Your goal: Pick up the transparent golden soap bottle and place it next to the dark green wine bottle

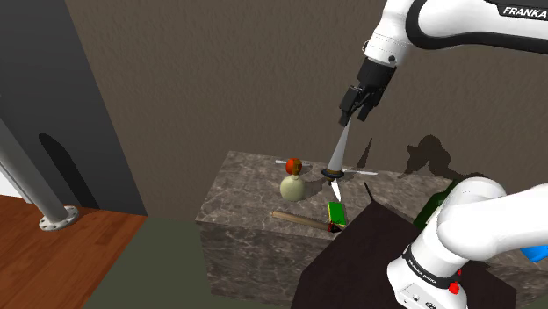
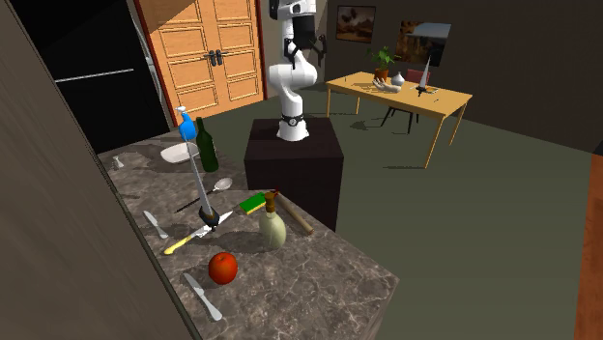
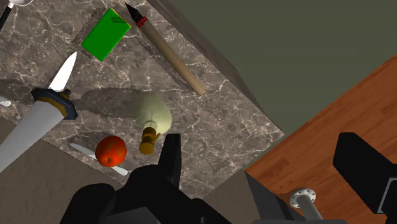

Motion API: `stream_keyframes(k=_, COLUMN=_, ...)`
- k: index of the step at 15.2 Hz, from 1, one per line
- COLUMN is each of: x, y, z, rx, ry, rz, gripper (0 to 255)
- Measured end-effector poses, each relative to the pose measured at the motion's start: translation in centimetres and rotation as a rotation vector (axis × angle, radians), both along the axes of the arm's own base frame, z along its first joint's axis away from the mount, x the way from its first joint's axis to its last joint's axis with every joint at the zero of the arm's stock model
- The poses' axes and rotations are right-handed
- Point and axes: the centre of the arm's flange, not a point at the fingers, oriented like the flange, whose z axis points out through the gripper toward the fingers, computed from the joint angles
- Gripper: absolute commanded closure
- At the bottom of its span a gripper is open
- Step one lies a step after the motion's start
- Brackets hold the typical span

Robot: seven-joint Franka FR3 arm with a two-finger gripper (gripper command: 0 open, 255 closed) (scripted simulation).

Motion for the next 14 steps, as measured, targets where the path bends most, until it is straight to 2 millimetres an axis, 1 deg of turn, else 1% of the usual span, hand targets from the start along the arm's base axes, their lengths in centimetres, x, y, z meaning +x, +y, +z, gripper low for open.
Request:
stream_keyframes(k=1, x=0.0, y=0.0, z=0.0, rx=0.000, ry=0.000, rz=0.000, gripper=0)
stream_keyframes(k=2, x=0.3, y=-0.1, z=-0.4, rx=0.000, ry=0.001, rz=0.001, gripper=0)
stream_keyframes(k=4, x=1.6, y=-0.7, z=-2.0, rx=0.000, ry=0.004, rz=0.003, gripper=0)
stream_keyframes(k=7, x=3.7, y=-2.3, z=-5.0, rx=-0.001, ry=0.009, rz=0.007, gripper=0)
stream_keyframes(k=8, x=4.5, y=-2.8, z=-5.5, rx=-0.001, ry=0.010, rz=0.008, gripper=0)
stream_keyframes(k=9, x=5.1, y=-3.3, z=-6.6, rx=-0.001, ry=0.012, rz=0.010, gripper=0)
stream_keyframes(k=11, x=6.9, y=-4.1, z=-8.6, rx=-0.001, ry=0.014, rz=0.013, gripper=0)
stream_keyframes(k=12, x=7.6, y=-4.5, z=-10.2, rx=-0.001, ry=0.017, rz=0.015, gripper=0)
stream_keyframes(k=14, x=9.3, y=-5.3, z=-11.7, rx=-0.001, ry=0.018, rz=0.017, gripper=0)
